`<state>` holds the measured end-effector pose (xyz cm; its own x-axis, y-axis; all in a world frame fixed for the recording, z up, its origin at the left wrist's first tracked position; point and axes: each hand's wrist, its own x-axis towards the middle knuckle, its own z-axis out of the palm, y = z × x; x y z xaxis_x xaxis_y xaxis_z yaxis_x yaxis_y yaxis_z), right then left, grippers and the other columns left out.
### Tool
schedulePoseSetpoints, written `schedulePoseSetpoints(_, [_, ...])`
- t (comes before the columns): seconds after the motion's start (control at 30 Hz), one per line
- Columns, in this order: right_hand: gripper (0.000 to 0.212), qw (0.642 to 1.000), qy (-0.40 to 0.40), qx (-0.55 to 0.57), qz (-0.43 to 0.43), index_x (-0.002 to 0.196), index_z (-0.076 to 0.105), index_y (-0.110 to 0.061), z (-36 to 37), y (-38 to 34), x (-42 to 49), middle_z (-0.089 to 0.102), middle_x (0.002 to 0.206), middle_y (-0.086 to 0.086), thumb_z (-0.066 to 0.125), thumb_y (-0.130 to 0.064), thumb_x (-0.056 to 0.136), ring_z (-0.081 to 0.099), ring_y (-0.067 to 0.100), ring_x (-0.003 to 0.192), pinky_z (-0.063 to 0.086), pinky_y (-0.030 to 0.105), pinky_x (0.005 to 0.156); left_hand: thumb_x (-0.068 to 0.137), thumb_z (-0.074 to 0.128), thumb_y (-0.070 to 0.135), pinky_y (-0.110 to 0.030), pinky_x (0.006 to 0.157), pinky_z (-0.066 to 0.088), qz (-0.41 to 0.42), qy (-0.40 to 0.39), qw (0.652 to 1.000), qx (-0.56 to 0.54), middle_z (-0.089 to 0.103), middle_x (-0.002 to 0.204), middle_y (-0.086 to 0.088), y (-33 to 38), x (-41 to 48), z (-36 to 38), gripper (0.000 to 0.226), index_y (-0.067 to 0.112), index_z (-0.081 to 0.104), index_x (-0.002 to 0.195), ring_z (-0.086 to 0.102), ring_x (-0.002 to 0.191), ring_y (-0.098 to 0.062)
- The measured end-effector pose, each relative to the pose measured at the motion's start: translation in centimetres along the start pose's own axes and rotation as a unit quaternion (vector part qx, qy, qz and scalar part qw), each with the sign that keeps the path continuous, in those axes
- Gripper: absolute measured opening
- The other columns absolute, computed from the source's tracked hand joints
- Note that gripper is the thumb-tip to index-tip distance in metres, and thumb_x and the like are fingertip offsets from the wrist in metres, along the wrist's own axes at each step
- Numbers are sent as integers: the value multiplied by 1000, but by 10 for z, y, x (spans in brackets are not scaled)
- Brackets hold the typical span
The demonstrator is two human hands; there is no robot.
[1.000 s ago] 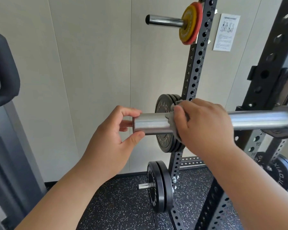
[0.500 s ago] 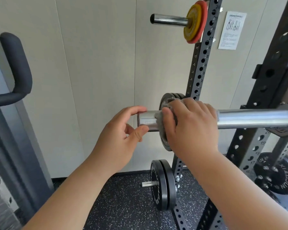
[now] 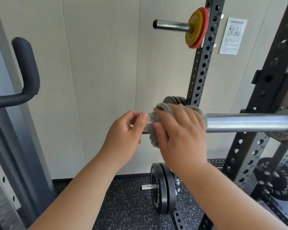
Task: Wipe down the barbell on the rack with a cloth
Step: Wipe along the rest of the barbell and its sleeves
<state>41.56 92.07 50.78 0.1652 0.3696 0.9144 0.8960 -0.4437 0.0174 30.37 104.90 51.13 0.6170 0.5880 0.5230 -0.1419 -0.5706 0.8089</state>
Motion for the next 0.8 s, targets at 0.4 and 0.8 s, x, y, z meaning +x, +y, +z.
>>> schedulePoseSetpoints(0.4, [40, 1000, -9, -11, 22, 125, 70, -22, -1, 1, -6, 69, 127, 2, 40, -43, 110, 60, 30, 120, 36, 49, 114, 102, 45, 57, -34, 61, 52, -88, -26, 996, -4, 70, 66, 4, 11, 9, 1, 54, 7, 66, 98, 58, 51, -14])
schedulePoseSetpoints(0.8, [31, 996, 11, -22, 82, 119, 69, -17, -7, 16, -12, 67, 121, 8, 49, -37, 105, 58, 35, 118, 35, 53, 115, 100, 49, 55, -28, 62, 47, -30, -43, 998, 23, 65, 74, 19, 13, -3, -7, 29, 30, 63, 95, 64, 58, -11])
